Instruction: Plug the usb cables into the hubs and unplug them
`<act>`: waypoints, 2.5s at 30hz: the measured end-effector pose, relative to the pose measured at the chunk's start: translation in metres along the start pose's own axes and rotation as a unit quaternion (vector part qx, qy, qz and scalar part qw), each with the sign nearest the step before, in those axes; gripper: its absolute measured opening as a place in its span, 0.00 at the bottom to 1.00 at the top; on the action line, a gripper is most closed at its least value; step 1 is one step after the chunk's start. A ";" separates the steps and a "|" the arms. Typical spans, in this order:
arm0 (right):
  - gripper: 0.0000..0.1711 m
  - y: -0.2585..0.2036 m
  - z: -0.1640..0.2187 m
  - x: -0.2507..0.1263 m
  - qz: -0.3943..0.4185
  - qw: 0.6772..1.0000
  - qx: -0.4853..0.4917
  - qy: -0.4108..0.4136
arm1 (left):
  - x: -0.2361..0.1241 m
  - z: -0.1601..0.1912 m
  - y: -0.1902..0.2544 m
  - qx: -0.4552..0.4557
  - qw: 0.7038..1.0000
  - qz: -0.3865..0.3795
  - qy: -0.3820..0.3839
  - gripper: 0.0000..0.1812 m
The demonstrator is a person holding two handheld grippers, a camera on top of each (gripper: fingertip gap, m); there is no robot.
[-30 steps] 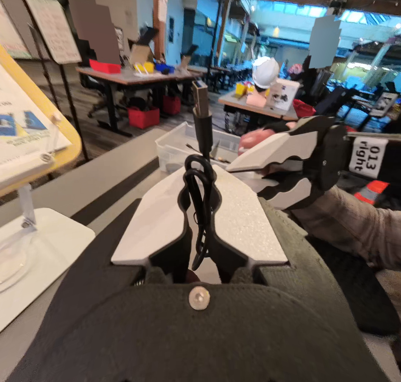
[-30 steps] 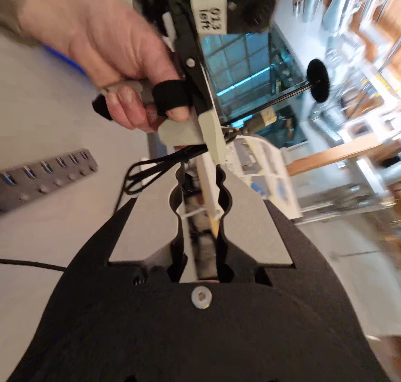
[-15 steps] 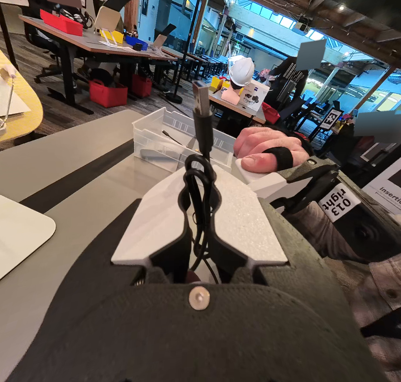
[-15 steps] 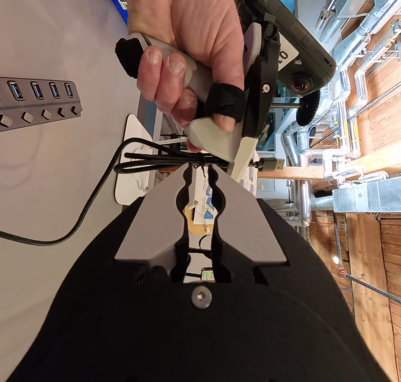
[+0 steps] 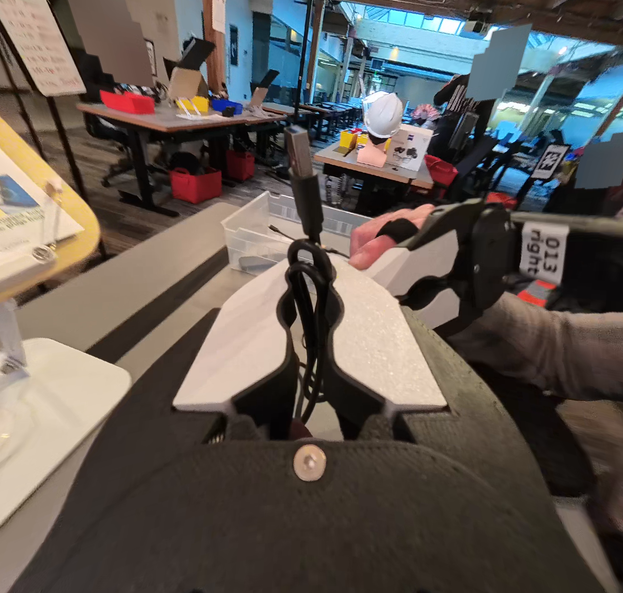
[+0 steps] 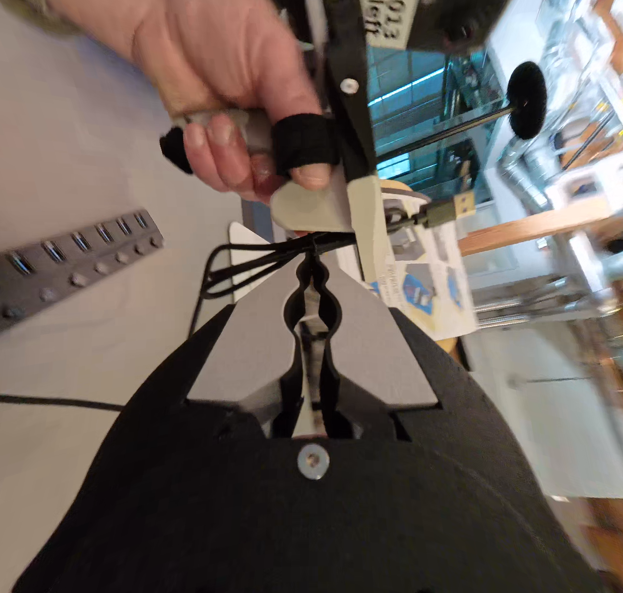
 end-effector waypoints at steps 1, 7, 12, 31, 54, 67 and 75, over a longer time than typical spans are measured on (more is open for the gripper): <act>0.00 0.001 0.000 0.001 -0.010 0.999 0.048 0.011 | -0.001 -0.002 0.000 0.021 1.000 -0.008 0.003 0.07; 0.00 0.011 0.003 0.009 -0.072 0.914 0.381 0.116 | -0.009 -0.013 0.003 0.182 0.980 -0.073 0.043 0.07; 0.00 0.009 0.013 0.019 -0.148 0.699 0.662 0.229 | -0.012 -0.013 0.005 0.330 0.932 -0.125 0.080 0.07; 0.14 -0.004 0.005 0.025 0.079 0.996 -0.030 0.020 | -0.022 -0.012 -0.034 0.040 0.996 -0.061 0.050 0.07; 0.00 -0.014 0.005 0.031 0.093 0.982 -0.158 -0.033 | -0.010 0.003 -0.027 -0.007 0.999 -0.033 -0.005 0.06; 0.00 0.004 0.019 0.037 -0.157 0.700 0.661 0.221 | -0.015 0.000 -0.013 0.307 0.946 -0.089 0.051 0.07; 0.05 0.005 0.018 0.039 -0.109 0.759 0.597 0.237 | -0.018 -0.002 -0.028 0.203 0.975 -0.078 0.052 0.07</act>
Point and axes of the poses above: each gripper's, where its closed fingertips meet, x out along the fingers, z out of its underside, y = z × x across the jaws, the point moved 3 cm from there along -x, back along the fingers
